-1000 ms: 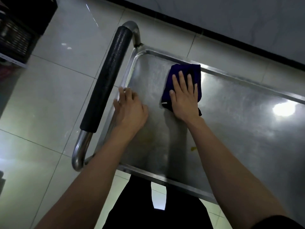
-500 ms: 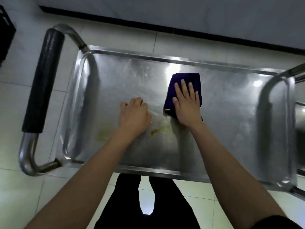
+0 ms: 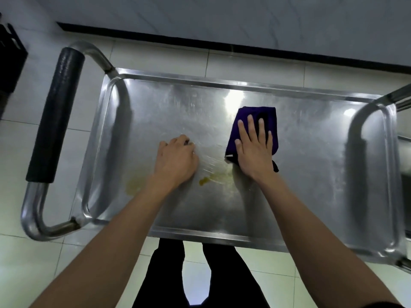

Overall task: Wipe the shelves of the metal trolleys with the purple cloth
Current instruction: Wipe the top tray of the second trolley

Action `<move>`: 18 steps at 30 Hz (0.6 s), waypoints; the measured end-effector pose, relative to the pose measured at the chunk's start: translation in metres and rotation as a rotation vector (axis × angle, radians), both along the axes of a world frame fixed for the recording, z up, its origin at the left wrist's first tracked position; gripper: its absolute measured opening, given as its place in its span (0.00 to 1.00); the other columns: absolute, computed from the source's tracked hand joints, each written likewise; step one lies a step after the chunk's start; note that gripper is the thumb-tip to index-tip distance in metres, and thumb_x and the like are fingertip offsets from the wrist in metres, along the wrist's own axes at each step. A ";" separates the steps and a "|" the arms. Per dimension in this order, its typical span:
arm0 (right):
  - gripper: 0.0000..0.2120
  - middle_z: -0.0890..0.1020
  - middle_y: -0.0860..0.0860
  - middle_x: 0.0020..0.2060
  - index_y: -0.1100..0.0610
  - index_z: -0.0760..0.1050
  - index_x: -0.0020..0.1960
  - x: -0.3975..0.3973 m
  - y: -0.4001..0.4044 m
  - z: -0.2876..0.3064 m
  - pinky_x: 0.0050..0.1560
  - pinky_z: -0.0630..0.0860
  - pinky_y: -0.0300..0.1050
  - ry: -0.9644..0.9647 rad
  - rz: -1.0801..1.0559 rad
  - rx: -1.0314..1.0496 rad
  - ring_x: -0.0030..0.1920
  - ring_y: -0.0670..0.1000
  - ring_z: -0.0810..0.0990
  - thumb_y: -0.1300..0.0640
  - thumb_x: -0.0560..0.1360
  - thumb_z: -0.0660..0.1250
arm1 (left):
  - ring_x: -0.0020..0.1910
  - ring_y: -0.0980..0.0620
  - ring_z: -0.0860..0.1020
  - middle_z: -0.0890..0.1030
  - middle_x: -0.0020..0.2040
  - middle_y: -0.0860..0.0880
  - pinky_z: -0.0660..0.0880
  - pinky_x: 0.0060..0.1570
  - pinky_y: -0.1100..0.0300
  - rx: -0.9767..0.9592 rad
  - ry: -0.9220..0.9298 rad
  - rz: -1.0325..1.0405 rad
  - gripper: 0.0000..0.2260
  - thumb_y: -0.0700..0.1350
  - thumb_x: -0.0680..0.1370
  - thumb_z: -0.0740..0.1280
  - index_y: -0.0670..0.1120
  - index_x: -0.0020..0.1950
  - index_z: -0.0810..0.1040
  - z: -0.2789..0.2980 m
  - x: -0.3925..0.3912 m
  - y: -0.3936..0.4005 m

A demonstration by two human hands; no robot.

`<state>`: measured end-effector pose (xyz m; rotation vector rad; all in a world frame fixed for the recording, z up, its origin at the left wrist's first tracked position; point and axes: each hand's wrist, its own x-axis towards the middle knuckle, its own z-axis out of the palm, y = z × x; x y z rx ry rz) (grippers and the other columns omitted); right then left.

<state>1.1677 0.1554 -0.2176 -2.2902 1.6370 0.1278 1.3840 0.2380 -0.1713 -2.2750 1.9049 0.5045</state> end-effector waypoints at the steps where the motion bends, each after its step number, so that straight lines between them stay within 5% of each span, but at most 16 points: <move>1: 0.27 0.41 0.49 0.82 0.48 0.43 0.82 0.005 0.003 0.000 0.79 0.42 0.62 0.000 0.008 -0.002 0.80 0.55 0.36 0.46 0.85 0.43 | 0.59 0.45 0.76 0.75 0.66 0.48 0.67 0.58 0.47 -0.004 0.004 -0.001 0.17 0.50 0.80 0.56 0.48 0.60 0.81 -0.001 0.002 0.000; 5: 0.27 0.40 0.49 0.82 0.49 0.42 0.83 0.037 0.026 0.002 0.79 0.41 0.62 0.000 0.058 -0.003 0.80 0.55 0.35 0.46 0.85 0.43 | 0.59 0.47 0.76 0.77 0.65 0.50 0.70 0.59 0.49 -0.020 0.111 -0.034 0.16 0.49 0.80 0.58 0.50 0.61 0.82 0.000 0.018 -0.004; 9: 0.28 0.40 0.49 0.82 0.48 0.42 0.83 0.070 0.045 0.003 0.79 0.40 0.62 0.008 0.084 -0.005 0.80 0.55 0.35 0.46 0.85 0.44 | 0.65 0.46 0.75 0.79 0.67 0.49 0.71 0.66 0.47 -0.168 0.333 0.161 0.17 0.44 0.79 0.62 0.48 0.67 0.79 0.011 0.061 0.008; 12: 0.28 0.40 0.49 0.82 0.49 0.42 0.83 0.092 0.054 0.003 0.79 0.41 0.63 0.026 0.074 -0.003 0.80 0.56 0.34 0.46 0.85 0.45 | 0.63 0.43 0.76 0.81 0.63 0.47 0.72 0.63 0.45 -0.278 0.294 0.228 0.16 0.40 0.76 0.66 0.45 0.63 0.82 0.018 0.095 0.034; 18: 0.28 0.40 0.49 0.82 0.49 0.43 0.83 0.167 0.075 0.004 0.78 0.40 0.64 0.002 0.134 0.008 0.80 0.56 0.34 0.46 0.85 0.45 | 0.67 0.48 0.73 0.78 0.66 0.49 0.62 0.67 0.50 -0.189 0.214 0.301 0.15 0.44 0.80 0.64 0.48 0.66 0.80 0.021 0.129 0.071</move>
